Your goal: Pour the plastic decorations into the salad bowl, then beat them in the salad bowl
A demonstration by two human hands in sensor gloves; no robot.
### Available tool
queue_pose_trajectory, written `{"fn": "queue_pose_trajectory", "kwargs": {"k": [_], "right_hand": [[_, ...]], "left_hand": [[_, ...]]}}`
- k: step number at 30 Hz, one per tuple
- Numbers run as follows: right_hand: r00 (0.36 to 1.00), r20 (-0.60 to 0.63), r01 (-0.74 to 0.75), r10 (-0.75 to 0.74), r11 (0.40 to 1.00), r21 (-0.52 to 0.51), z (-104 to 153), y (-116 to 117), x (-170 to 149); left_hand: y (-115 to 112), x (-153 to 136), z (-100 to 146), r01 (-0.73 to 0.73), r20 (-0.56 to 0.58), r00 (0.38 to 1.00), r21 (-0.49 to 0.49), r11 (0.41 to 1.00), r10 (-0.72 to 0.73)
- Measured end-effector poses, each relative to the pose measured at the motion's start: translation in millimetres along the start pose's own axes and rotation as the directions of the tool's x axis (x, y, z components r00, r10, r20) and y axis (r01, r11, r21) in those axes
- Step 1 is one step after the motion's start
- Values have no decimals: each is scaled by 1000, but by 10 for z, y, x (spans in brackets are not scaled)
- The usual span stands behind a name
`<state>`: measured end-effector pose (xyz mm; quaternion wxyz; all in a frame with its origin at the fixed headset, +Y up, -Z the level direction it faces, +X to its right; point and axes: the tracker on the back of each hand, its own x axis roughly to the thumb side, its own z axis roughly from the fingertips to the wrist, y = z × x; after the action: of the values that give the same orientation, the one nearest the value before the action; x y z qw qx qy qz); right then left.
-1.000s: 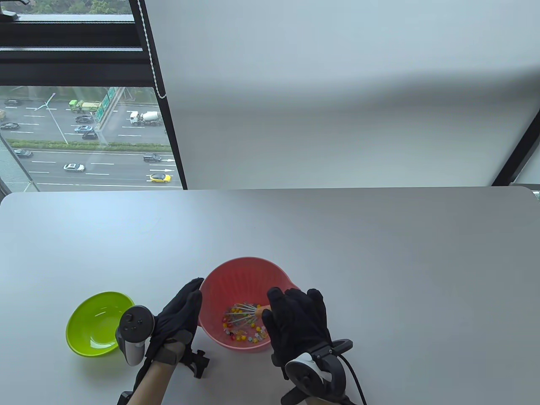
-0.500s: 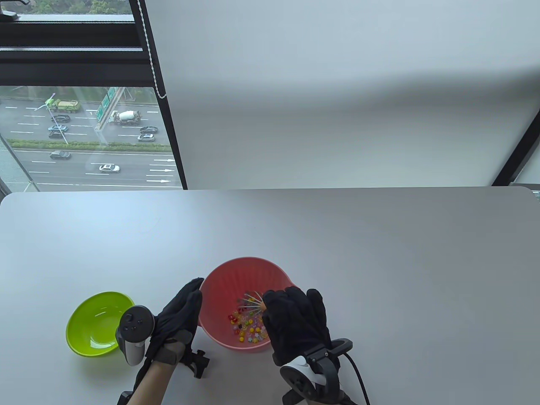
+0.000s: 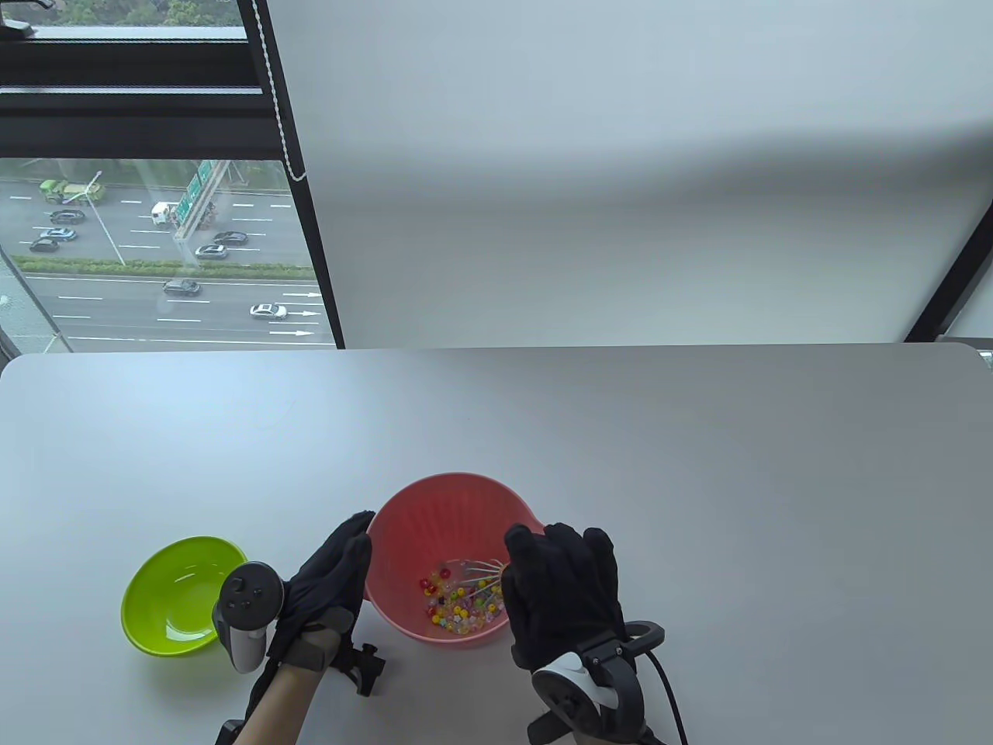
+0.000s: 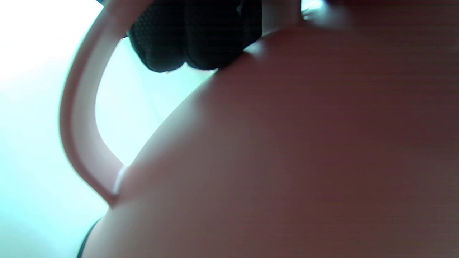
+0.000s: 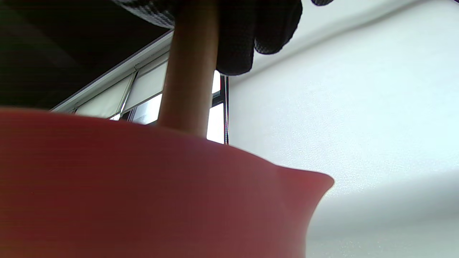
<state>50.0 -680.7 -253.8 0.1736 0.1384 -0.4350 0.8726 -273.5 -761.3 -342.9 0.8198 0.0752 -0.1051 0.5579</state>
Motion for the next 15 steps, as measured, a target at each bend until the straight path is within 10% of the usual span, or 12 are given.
{"fn": "queue_pose_trajectory", "kwargs": {"k": [15], "right_hand": [[998, -19, 66, -65, 995, 69, 46, 129, 87]], "left_hand": [[-1, -1, 3, -1, 0, 1000, 1, 1000, 1]]}}
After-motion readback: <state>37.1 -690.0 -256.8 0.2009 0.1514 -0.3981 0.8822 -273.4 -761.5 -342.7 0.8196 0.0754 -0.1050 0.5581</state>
